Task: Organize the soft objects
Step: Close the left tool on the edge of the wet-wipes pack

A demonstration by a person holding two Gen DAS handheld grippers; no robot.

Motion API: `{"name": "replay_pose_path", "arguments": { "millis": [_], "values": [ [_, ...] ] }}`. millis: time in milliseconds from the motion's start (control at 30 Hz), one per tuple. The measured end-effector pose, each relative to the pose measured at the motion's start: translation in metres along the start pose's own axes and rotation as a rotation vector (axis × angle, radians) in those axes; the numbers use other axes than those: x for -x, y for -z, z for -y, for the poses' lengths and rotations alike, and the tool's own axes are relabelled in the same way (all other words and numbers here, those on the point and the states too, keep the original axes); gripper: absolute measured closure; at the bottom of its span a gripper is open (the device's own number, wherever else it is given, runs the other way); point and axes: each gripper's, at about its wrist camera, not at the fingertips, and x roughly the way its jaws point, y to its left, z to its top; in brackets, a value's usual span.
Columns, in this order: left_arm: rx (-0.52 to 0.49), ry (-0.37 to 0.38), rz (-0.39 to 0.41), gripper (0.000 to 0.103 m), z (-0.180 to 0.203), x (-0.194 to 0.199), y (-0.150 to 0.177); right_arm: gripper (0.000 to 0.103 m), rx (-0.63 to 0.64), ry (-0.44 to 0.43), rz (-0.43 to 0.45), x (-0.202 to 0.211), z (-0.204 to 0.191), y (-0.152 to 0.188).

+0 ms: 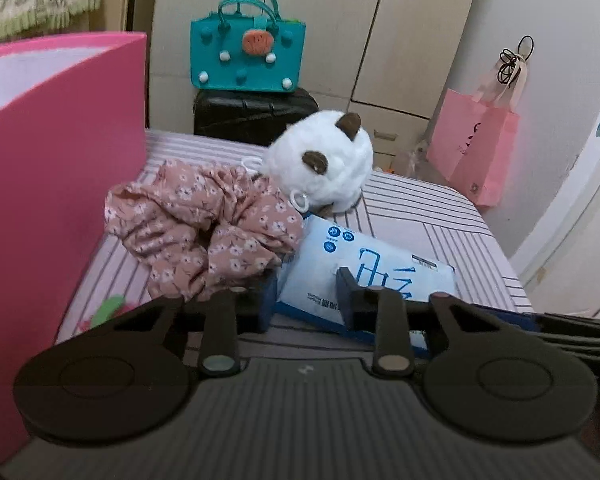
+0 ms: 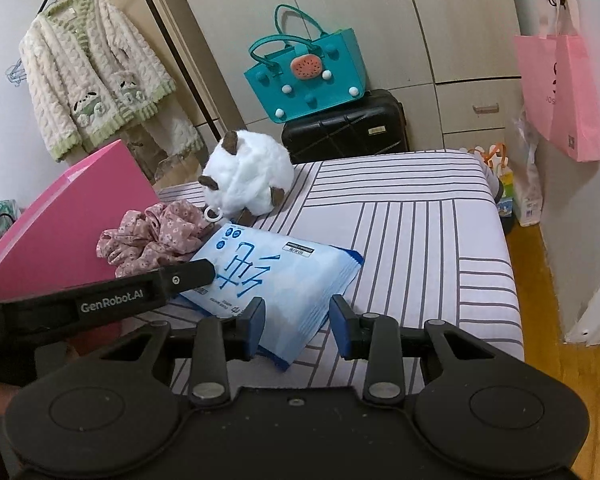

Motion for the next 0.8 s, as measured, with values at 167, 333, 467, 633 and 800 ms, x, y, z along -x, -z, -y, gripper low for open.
{"name": "replay_pose_path", "arguments": {
  "millis": [167, 333, 467, 633, 800],
  "values": [
    [0.02, 0.085, -0.095, 0.076, 0.004, 0.007, 0.002, 0.068, -0.018, 0.028, 0.0, 0.008, 0.002, 0.003],
    [0.017, 0.184, -0.212, 0.076, 0.012, 0.018, 0.007, 0.068, 0.038, 0.083, -0.011, 0.025, -0.003, 0.01],
    [-0.046, 0.208, -0.275, 0.074, 0.017, 0.023, 0.009, 0.065, 0.048, 0.085, -0.032, 0.039, -0.002, 0.019],
    [-0.079, 0.183, -0.252, 0.062, 0.016, 0.021, 0.006, 0.065, -0.025, 0.111, -0.028, 0.05, 0.011, 0.023],
    [-0.123, 0.193, -0.251, 0.064, 0.021, 0.013, 0.001, 0.065, -0.087, 0.085, -0.05, 0.048, 0.019, 0.02]
  ]
}}
